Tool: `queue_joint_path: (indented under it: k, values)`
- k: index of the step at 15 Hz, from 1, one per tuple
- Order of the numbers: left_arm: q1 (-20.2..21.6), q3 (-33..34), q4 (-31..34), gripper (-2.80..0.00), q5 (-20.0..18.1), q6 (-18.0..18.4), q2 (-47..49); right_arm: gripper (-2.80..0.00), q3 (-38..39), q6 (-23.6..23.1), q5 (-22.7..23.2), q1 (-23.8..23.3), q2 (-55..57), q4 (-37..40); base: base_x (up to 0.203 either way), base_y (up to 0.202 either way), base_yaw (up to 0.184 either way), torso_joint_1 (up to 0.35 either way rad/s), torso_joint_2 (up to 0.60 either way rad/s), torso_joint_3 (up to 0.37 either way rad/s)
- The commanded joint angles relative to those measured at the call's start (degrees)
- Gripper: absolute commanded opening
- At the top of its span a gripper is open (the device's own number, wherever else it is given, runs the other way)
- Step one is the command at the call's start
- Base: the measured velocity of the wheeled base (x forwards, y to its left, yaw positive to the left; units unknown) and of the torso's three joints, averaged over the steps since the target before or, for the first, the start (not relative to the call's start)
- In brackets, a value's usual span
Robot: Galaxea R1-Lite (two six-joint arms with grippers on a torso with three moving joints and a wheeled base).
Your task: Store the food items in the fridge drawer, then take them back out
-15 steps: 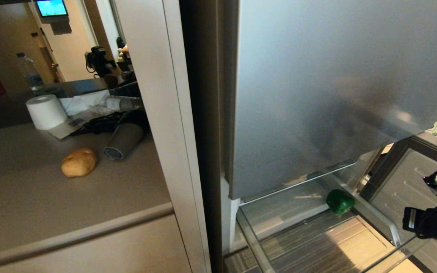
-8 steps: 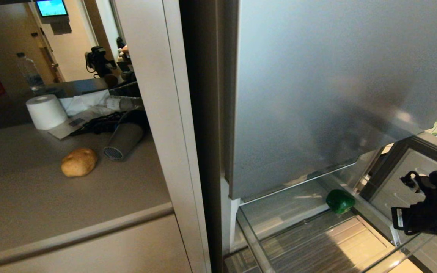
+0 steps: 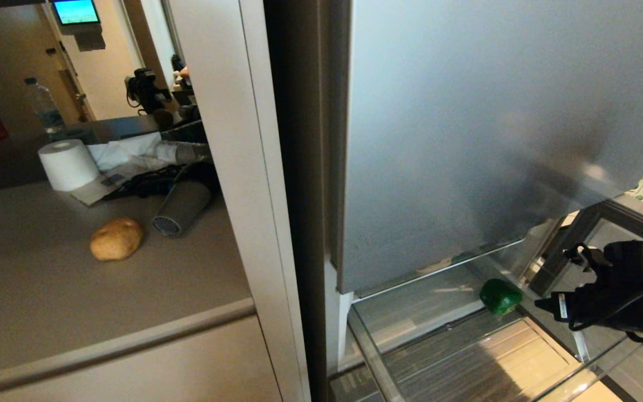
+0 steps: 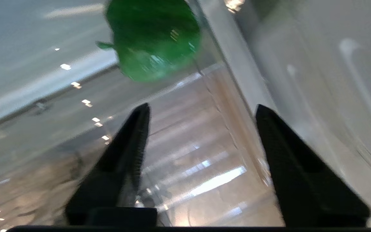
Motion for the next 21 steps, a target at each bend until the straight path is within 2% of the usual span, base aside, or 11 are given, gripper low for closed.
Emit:
queue_joint_path:
  k: [1, 6, 21]
  values:
    - [0.0, 0.0, 0.0, -2.80, 0.1, 0.0, 0.1, 0.00, -1.4, -0.1, 1.4, 0.5, 2.0, -0.2, 0.000, 0.000, 0.000, 0.000, 0.00, 0.000]
    - [0.0, 0.0, 0.0, -2.80, 0.0, 0.0, 0.1, 0.00, -4.6, -0.3, 4.5, 2.0, 5.2, -0.2, 0.000, 0.000, 0.000, 0.000, 0.00, 0.000]
    - [0.0, 0.0, 0.0, -2.80, 0.1, 0.0, 0.1, 0.00, -11.5, -0.2, 6.4, 2.9, 12.7, -0.1, 0.000, 0.000, 0.000, 0.000, 0.00, 0.000]
